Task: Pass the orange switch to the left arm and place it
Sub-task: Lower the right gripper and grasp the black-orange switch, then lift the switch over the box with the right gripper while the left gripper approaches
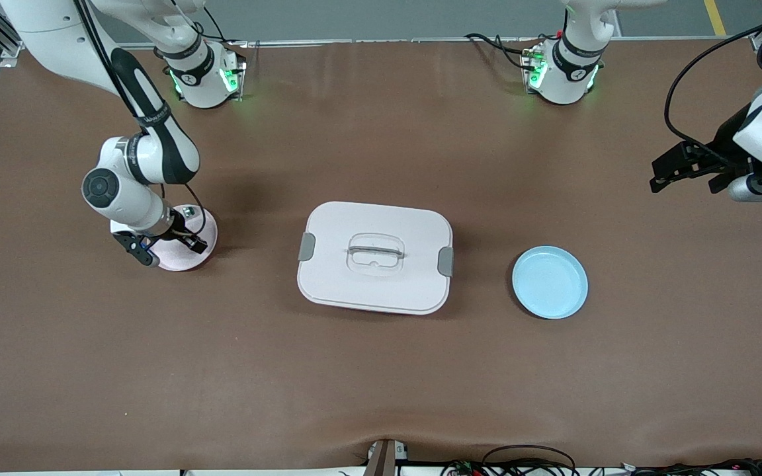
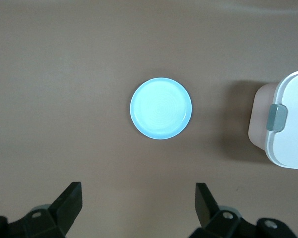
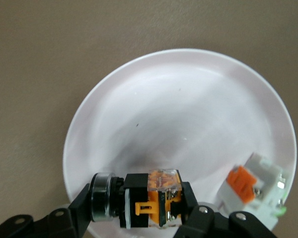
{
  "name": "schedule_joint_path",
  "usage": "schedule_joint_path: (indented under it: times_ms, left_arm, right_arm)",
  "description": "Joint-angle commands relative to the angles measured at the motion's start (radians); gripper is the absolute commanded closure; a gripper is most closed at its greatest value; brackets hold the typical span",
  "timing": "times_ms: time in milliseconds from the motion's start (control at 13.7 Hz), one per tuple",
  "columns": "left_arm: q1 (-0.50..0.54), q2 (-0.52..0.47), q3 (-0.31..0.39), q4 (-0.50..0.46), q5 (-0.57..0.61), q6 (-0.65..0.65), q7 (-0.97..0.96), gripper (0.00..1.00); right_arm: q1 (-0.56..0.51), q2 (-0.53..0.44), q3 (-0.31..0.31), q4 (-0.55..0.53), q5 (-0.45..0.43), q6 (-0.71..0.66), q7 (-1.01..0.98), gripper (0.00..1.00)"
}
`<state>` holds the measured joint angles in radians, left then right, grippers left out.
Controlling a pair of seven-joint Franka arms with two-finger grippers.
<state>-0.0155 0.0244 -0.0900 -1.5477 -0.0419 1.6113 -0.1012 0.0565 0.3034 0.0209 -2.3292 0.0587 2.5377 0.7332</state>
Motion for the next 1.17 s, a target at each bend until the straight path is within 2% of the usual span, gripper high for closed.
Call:
schedule_joint_path:
  times_ms: [0,146,292,512,877,1096]
  left_arm:
    - [-0.006,-0.001,-0.011,0.060,-0.015,-0.016,0.001,0.00]
    - [0.002,-0.009,-0.011,0.064,-0.094,-0.016,0.001,0.00]
    - [0.012,-0.012,-0.001,0.064,-0.200,-0.016,0.009,0.00]
    - [0.032,-0.011,-0.001,0.064,-0.347,-0.024,0.014,0.00]
    - [0.023,0.035,-0.005,0.061,-0.623,-0.016,-0.005,0.00]
    - [-0.001,0.078,-0.011,0.060,-0.717,0.010,0.000,0.00]
  right_arm:
    - [0.016,-0.061,0.049,0.098,0.006,-0.210,0.138,1.00]
    - [0.019,-0.064,0.108,0.227,0.010,-0.398,0.269,1.00]
    - [0.020,-0.063,0.158,0.327,0.090,-0.508,0.357,1.00]
    - [0.040,-0.063,0.163,0.416,0.203,-0.588,0.437,1.00]
    - [0.123,-0.053,0.163,0.624,0.321,-0.707,0.687,1.00]
    - [0.181,-0.035,0.163,0.763,0.384,-0.744,0.851,1.00]
